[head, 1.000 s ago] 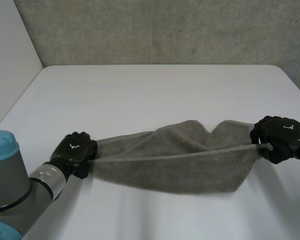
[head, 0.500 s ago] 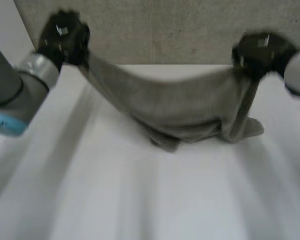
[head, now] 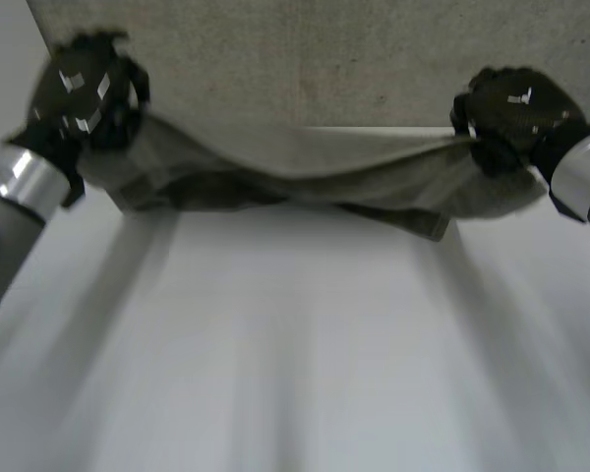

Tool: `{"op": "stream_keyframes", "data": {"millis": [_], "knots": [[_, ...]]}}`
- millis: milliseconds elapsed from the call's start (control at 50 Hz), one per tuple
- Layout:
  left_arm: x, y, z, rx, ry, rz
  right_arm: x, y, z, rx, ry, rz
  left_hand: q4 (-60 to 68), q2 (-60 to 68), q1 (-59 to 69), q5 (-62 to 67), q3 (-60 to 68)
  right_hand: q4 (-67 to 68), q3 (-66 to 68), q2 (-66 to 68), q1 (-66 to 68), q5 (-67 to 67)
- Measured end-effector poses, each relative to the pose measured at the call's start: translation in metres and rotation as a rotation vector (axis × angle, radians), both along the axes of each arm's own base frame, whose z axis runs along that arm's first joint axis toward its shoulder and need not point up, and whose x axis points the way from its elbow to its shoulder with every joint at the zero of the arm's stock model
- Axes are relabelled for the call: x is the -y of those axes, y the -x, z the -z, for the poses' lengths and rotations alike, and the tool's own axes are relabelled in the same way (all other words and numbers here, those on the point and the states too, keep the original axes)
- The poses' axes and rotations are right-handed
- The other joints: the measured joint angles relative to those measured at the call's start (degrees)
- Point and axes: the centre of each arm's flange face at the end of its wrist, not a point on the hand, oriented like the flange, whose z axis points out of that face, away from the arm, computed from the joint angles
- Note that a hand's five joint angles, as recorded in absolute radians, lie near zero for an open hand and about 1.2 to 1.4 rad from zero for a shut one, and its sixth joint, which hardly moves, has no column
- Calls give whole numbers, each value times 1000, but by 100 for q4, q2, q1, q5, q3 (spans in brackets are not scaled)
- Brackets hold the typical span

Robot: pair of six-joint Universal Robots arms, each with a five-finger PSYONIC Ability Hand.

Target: Fold the towel.

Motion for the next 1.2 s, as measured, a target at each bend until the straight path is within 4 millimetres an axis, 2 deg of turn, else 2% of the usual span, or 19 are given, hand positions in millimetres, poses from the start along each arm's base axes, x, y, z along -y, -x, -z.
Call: {"op": "stream_keyframes", "data": {"millis": [80, 160, 320, 440, 600, 780, 880, 1060, 1120, 1200], "knots": [[-20, -9, 27, 35, -93, 21, -19, 7, 13, -15, -48, -29, 0, 7, 0, 0, 0, 0, 0, 0, 0, 0], [-37, -20, 32, 54, -130, 15, -36, 15, 15, -9, -66, -56, 0, 16, 0, 0, 0, 0, 0, 0, 0, 0], [-65, -41, 12, 60, -141, -29, -68, 33, -15, 31, -6, -42, 0, 17, 1, 0, 0, 0, 0, 0, 0, 0], [-80, -48, -1, 61, -146, -40, -80, 41, -23, 59, -40, -5, 0, 17, -3, 0, 0, 0, 0, 1, 0, 0], [-85, -48, 10, 67, -206, -25, -74, 49, -2, 51, -171, 37, 0, 17, -3, 0, 0, 0, 0, 1, 0, 0], [-68, -44, 42, 92, -324, -6, -55, 49, 29, -4, -276, 30, 0, 17, 1, 0, 0, 0, 0, 1, 0, 0], [-58, -45, 44, 110, -346, -15, -49, 48, 30, -11, -277, 26, 0, 21, 1, 0, 0, 0, 0, 1, 0, 0], [-56, -48, 32, 116, -321, -26, -56, 43, 18, -5, -244, 14, 0, 18, 1, 0, 0, 0, 0, 1, 0, 0], [-54, -48, 31, 116, -315, -25, -51, 43, 20, -7, -256, 19, 0, 18, 1, 0, 0, 0, 0, 1, 0, 0], [-44, -43, 39, 117, -339, -11, -35, 37, 32, -23, -298, 30, 0, 18, 1, 0, 0, 0, 0, 1, 0, 0]]}}
